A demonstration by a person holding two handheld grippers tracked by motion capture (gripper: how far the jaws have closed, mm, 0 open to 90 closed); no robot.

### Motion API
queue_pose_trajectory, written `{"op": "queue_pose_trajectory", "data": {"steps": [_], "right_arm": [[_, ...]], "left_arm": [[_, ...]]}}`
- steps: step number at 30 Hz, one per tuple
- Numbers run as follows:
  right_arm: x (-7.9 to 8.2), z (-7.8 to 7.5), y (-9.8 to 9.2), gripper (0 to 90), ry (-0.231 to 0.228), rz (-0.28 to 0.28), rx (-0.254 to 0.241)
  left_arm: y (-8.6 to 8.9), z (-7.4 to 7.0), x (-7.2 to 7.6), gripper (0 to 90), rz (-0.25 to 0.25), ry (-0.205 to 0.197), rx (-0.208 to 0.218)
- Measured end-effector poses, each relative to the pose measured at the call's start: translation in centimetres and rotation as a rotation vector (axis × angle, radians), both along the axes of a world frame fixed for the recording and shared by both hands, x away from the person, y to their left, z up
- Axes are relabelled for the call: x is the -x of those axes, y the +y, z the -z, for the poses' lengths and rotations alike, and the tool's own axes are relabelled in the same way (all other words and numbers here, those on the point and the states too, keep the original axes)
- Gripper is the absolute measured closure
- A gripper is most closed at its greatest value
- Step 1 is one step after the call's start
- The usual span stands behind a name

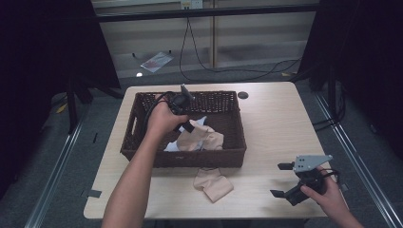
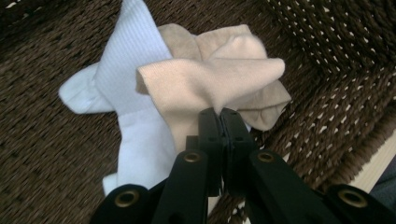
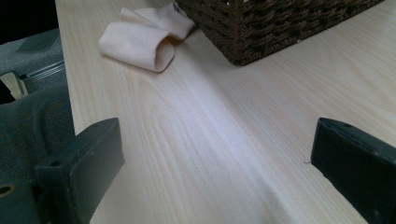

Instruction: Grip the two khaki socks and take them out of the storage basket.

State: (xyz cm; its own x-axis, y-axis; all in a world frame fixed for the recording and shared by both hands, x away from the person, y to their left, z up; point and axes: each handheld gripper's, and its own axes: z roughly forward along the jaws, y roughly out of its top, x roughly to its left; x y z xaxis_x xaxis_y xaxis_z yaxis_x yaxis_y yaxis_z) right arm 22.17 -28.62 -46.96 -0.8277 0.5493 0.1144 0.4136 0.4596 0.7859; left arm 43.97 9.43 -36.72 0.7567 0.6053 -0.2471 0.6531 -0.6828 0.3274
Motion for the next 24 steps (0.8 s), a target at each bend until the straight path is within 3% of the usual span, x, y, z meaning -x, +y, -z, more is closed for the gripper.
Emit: {"op": "queue_pose_trajectory", "data": {"steps": [9, 16, 24], "right_arm": [[0.0, 0.0, 0.0, 2.3, 0.0, -0.002, 0.002], [0.0, 0.0, 0.0, 2.3, -0.001, -0.002, 0.002], [0.0, 0.0, 0.0, 2.3, 0.001, -0.001, 0.001]], "left_arm": [[0.4, -1.7, 0.7, 88.6, 0.026, 0.004, 0.02], [0.4, -3.2, 1.3, 88.5, 0.067, 0.005, 0.004], [0.5, -4.9, 1.9, 88.5, 0.086, 0.014, 0.037]]}}
